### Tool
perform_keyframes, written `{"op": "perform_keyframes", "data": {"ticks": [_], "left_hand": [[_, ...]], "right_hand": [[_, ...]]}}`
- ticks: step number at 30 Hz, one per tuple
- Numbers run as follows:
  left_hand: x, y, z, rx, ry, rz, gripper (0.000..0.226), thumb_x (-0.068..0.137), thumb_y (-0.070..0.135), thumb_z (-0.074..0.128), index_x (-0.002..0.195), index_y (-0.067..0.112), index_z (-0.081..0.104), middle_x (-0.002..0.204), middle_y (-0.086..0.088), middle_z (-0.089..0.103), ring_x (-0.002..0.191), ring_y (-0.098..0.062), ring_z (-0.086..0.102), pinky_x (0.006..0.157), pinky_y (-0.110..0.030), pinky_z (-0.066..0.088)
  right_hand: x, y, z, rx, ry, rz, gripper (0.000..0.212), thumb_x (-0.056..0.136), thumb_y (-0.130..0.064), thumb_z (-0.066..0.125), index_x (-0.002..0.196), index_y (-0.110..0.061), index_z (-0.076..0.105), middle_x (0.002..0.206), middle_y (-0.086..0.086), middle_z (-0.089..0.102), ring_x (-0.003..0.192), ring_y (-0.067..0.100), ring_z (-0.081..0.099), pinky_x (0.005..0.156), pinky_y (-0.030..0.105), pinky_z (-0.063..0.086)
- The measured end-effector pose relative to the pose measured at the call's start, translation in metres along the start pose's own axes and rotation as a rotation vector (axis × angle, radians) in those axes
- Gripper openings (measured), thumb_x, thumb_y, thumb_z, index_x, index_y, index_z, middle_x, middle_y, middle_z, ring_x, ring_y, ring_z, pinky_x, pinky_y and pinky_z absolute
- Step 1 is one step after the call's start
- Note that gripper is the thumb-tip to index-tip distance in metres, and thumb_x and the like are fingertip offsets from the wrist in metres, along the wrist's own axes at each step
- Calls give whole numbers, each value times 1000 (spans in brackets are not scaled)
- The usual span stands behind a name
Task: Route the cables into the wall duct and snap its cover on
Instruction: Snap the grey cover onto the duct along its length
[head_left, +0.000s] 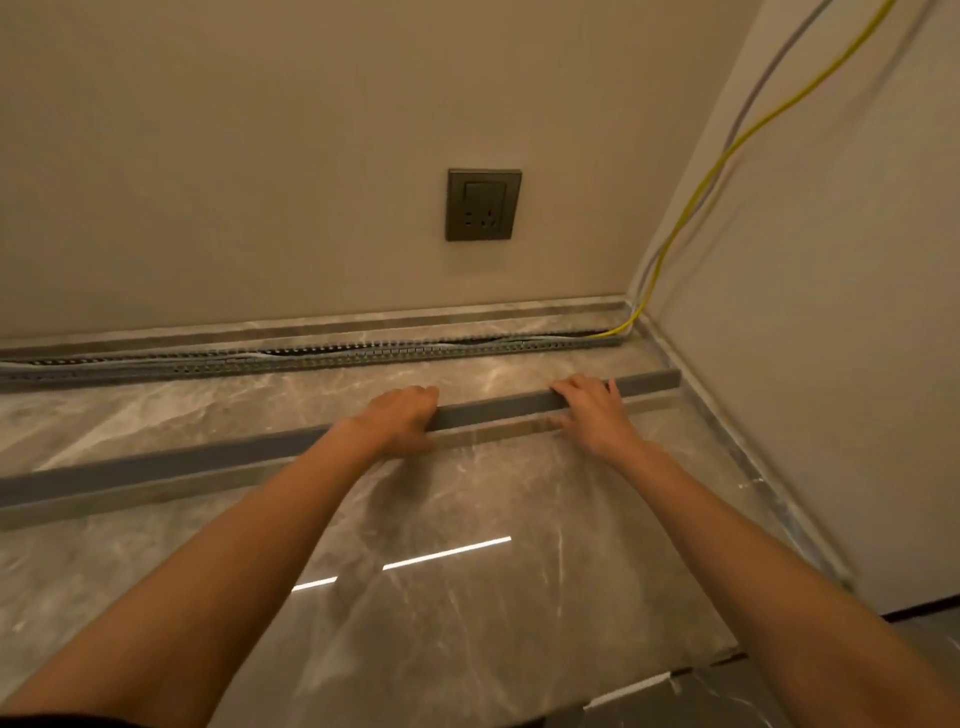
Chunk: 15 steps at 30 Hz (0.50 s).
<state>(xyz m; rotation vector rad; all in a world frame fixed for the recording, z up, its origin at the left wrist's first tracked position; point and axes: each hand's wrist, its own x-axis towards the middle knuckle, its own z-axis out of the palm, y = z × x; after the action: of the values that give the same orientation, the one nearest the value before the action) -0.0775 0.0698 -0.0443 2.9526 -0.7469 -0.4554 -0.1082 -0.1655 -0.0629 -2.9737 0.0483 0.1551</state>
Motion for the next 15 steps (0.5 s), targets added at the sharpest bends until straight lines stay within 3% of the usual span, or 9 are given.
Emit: {"op": "perform_keyframes", "data": {"ticks": [3, 7, 10, 15], "left_hand": [[-2, -10, -11, 58, 29, -77, 29, 91, 21, 51, 114, 5, 52, 121, -19, 57, 108, -33, 56, 87, -38, 46], [5, -27, -25, 82, 53, -121, 30, 90, 14, 48, 118, 2, 48, 123, -21, 54, 112, -37, 55, 88, -40, 45], [15, -43, -28, 51, 101, -60, 38, 90, 14, 50, 125, 5, 38, 127, -17, 47, 111, -35, 53, 87, -42, 44], [41, -59, -29, 43, 207, 8, 28, 92, 13, 49, 119, 9, 43, 121, -14, 49, 107, -31, 51, 83, -40, 45]], "right_hand": [[16, -5, -10, -32, 61, -34, 43, 92, -9, 49, 134, -17, 43, 136, 9, 48, 132, 26, 37, 114, 51, 15], [41, -16, -15, -13, 54, -59, 44, 91, -9, 52, 133, -15, 43, 134, 10, 48, 131, 28, 39, 116, 55, 11], [62, -13, -18, -14, 37, -47, 40, 91, -7, 52, 130, -10, 45, 136, 11, 48, 133, 28, 38, 115, 54, 16], [94, -3, -13, -37, 56, -57, 38, 89, -8, 51, 128, -11, 50, 132, 12, 54, 123, 30, 48, 110, 47, 27]]}}
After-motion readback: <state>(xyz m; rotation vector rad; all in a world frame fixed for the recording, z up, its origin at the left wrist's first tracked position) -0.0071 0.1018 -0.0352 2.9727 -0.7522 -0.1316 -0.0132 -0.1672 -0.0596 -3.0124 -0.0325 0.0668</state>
